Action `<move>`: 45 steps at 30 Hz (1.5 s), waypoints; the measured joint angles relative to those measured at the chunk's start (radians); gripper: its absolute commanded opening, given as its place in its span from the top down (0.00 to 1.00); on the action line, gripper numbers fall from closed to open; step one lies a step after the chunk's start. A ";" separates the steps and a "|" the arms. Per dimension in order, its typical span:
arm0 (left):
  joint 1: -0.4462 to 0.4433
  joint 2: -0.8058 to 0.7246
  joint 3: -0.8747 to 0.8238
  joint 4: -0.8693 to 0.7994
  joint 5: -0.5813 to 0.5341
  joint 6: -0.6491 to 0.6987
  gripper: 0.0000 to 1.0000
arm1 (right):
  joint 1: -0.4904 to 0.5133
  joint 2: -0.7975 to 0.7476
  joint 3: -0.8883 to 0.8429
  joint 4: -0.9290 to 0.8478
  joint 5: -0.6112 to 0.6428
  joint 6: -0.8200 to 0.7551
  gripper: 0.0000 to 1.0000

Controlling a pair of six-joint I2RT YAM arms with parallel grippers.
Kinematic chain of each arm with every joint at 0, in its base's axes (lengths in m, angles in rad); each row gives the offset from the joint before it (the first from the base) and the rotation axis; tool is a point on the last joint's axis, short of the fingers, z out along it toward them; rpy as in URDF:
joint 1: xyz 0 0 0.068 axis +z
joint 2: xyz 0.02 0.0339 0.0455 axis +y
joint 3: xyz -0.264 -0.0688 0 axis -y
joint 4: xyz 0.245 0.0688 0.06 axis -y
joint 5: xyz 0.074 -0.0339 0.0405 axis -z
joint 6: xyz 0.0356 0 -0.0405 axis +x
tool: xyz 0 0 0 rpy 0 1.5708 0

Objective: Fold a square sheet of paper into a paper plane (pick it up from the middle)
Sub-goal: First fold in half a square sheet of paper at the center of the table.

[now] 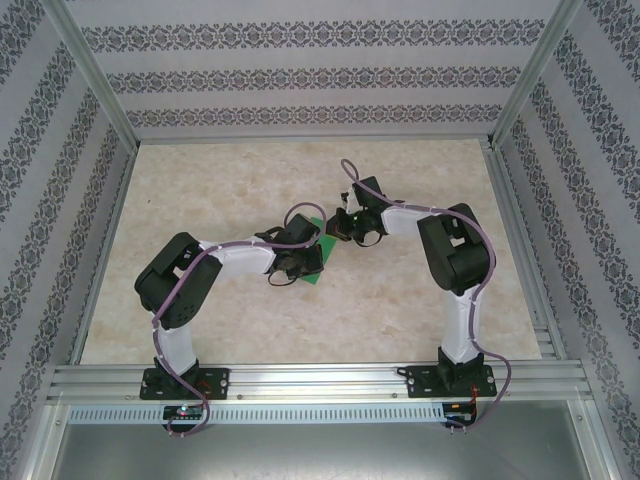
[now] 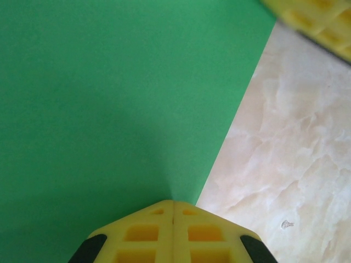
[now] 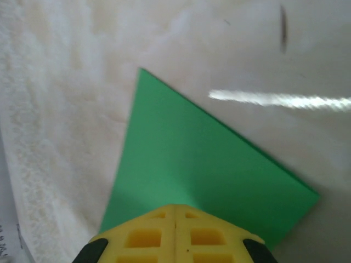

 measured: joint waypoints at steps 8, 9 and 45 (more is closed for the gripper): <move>0.004 0.005 0.016 -0.015 0.046 0.056 0.96 | -0.002 0.025 0.040 -0.072 -0.006 -0.060 0.98; 0.007 0.005 0.016 -0.009 0.061 0.067 0.92 | -0.002 0.027 0.043 -0.077 -0.006 -0.067 0.98; 0.080 0.077 -0.044 0.274 0.263 0.226 1.00 | -0.009 0.038 0.059 -0.112 -0.027 -0.097 0.98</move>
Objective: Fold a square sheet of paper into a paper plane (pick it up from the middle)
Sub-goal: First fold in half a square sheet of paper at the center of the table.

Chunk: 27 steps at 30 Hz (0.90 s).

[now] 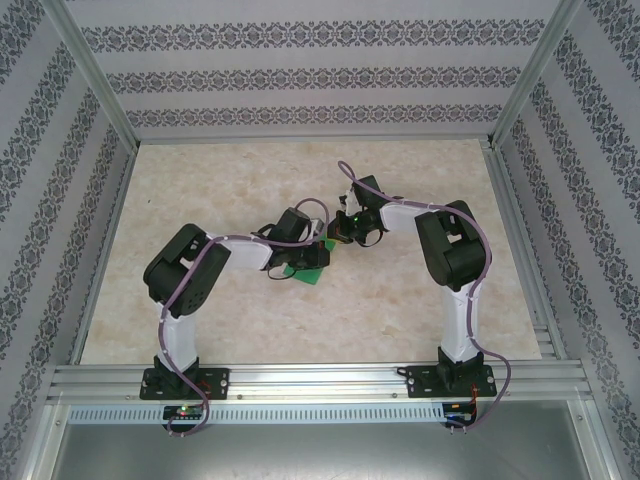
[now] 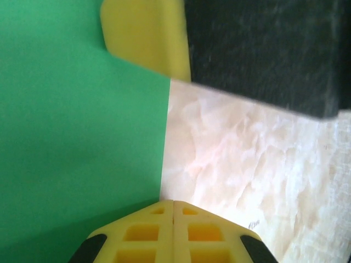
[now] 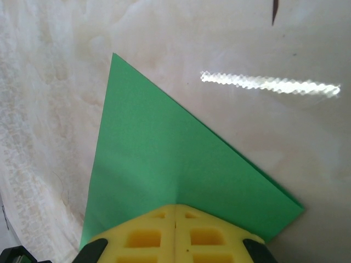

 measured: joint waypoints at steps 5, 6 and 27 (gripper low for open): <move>-0.001 -0.057 -0.082 0.012 0.014 0.011 1.00 | 0.000 0.000 0.002 -0.007 -0.002 0.000 0.98; -0.001 -0.062 -0.090 0.014 0.016 0.012 1.00 | 0.000 0.000 0.003 -0.008 -0.002 -0.001 0.98; -0.017 -0.162 -0.221 0.023 0.031 0.040 1.00 | 0.000 0.012 0.027 -0.052 -0.008 -0.006 0.99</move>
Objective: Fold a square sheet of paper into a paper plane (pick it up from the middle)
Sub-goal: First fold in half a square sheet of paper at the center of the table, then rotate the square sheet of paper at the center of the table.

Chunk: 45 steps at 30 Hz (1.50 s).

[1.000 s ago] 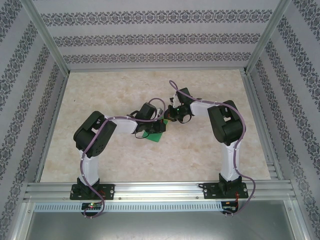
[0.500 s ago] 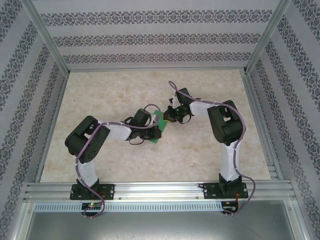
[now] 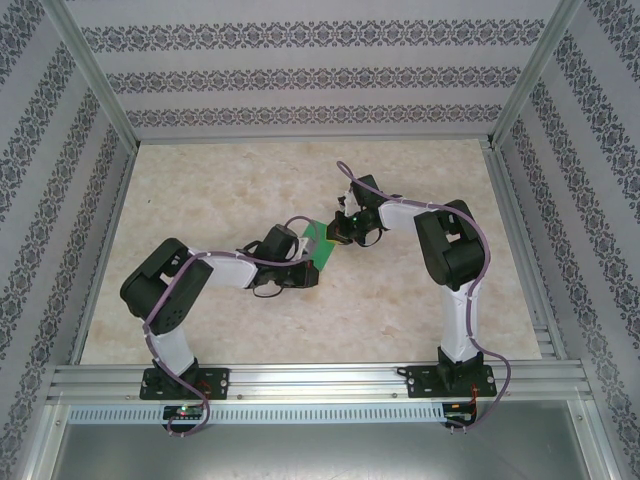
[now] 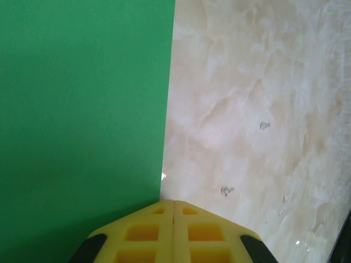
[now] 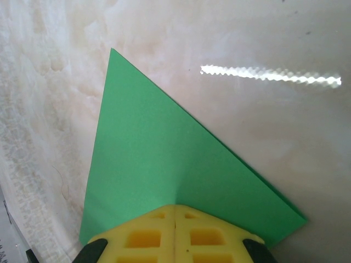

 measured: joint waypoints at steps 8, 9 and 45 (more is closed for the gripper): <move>-0.006 -0.031 -0.024 -0.029 -0.005 0.000 1.00 | 0.000 0.001 0.004 -0.007 0.000 0.000 0.99; -0.006 -0.036 -0.026 -0.035 -0.005 0.000 1.00 | 0.000 0.001 0.005 -0.008 0.000 0.000 0.99; 0.402 -0.481 -0.110 -0.306 -0.350 -0.128 0.00 | 0.377 0.054 0.304 -0.274 0.325 0.053 0.81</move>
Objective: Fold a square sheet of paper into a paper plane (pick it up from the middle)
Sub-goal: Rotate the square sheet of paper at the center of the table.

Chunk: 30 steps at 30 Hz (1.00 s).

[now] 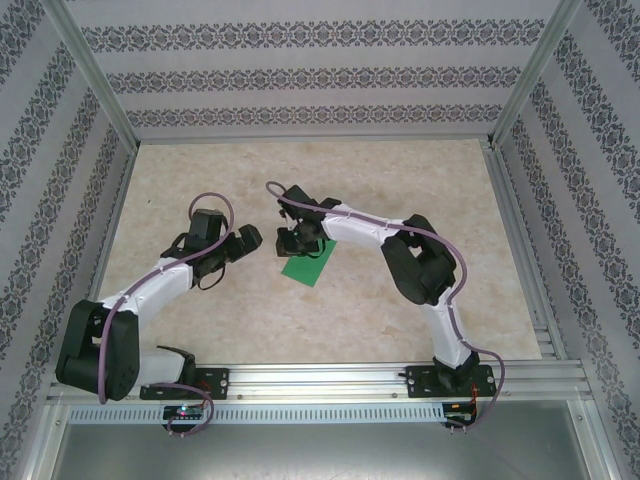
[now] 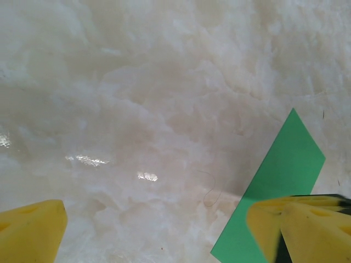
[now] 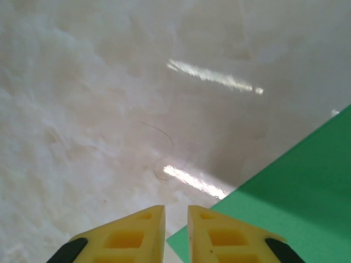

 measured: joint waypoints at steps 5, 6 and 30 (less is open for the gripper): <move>0.000 -0.006 -0.001 0.000 -0.023 0.000 0.00 | 0.006 0.020 -0.017 -0.021 0.000 -0.013 0.81; 0.000 -0.009 -0.002 0.000 -0.024 -0.001 0.00 | 0.009 0.020 -0.025 -0.021 -0.001 -0.019 0.81; -0.032 0.009 -0.010 -0.005 0.164 -0.004 0.08 | -0.064 -0.265 -0.286 0.121 0.099 0.030 0.63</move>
